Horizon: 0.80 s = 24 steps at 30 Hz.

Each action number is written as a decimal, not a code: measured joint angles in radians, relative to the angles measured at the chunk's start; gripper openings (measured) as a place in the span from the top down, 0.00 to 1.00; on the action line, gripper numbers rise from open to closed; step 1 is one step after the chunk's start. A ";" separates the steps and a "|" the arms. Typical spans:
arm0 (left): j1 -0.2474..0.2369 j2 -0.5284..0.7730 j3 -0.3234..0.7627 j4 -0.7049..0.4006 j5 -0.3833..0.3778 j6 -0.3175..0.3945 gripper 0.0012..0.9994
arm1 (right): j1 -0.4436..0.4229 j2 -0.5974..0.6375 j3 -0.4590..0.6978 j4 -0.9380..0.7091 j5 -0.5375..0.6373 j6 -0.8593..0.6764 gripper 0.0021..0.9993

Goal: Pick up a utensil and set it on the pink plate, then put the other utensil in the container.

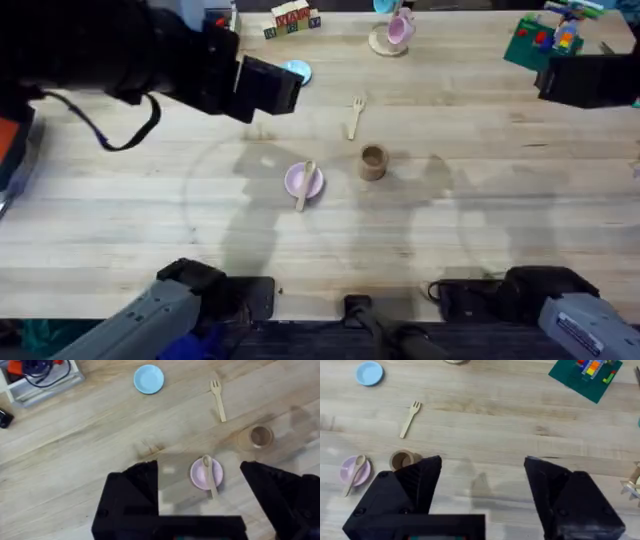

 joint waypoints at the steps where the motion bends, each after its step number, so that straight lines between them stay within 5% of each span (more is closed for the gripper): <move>1: 0.004 -0.008 0.000 0.000 0.001 0.007 0.01 | 0.000 0.000 0.000 0.000 0.000 0.000 0.00; 11: 0.005 -0.121 0.023 -0.078 0.006 0.032 0.01 | 0.000 0.000 0.000 0.000 -0.001 0.123 0.00; 24: 0.005 -0.141 0.069 -0.093 0.007 0.034 0.01 | 0.175 0.180 0.004 0.023 -0.004 0.358 0.00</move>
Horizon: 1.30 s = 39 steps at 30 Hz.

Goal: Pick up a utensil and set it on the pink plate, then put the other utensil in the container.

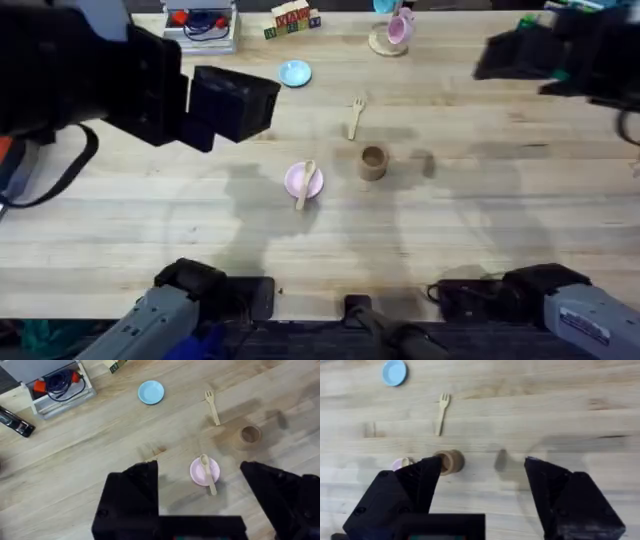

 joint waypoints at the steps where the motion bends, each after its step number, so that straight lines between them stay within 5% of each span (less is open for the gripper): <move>1: 0.000 0.000 0.000 0.000 0.000 0.000 0.01 | 0.017 0.020 0.000 0.010 0.000 0.015 0.00; 15: 0.000 0.000 0.000 -0.005 0.000 0.003 0.01 | 0.165 0.323 0.112 0.055 0.000 0.178 0.00; 29: 0.000 0.000 0.000 -0.005 0.000 0.003 0.01 | 0.273 0.694 0.480 -0.124 0.061 0.211 0.00; 39: 0.000 0.000 0.000 -0.005 0.000 0.003 0.01 | 0.303 0.790 0.507 -0.136 0.092 0.288 0.00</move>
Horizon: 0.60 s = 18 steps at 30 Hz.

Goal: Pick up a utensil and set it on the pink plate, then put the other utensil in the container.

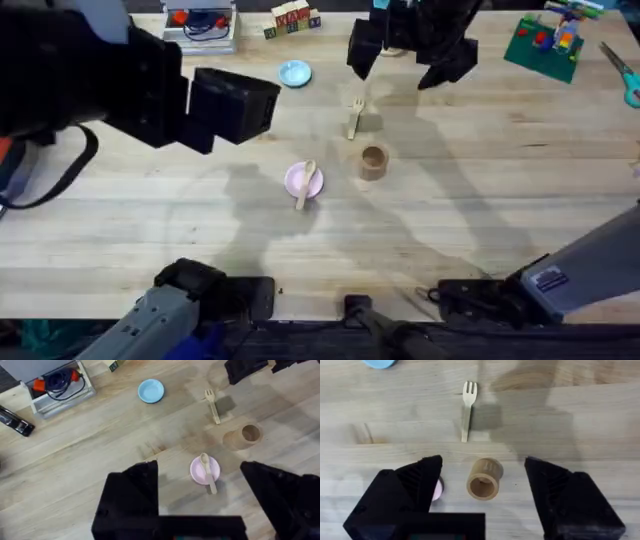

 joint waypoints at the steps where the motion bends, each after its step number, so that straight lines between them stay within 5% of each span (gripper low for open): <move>1: 0.000 0.000 0.000 0.000 0.000 0.000 0.01 | 0.000 0.003 0.000 0.000 0.000 0.003 0.00; 18: 0.000 0.000 0.000 0.000 0.000 0.000 0.01 | 0.011 0.098 0.005 0.028 0.000 0.103 0.00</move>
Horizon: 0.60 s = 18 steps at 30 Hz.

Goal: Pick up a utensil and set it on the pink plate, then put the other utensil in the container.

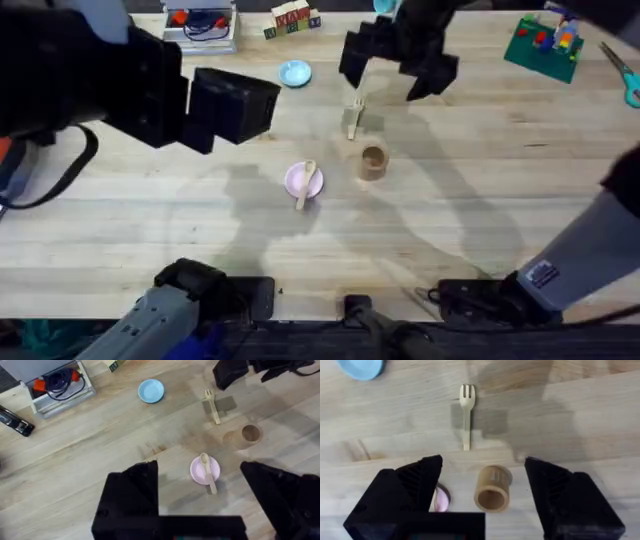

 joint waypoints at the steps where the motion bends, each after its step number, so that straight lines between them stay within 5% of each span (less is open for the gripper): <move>1: 0.000 0.000 0.000 0.000 0.000 0.000 0.01 | 0.003 0.016 0.000 0.008 0.000 0.004 0.00; 18: 0.000 0.000 0.000 0.000 0.000 0.000 0.01 | 0.022 0.139 0.000 0.097 0.000 0.014 0.00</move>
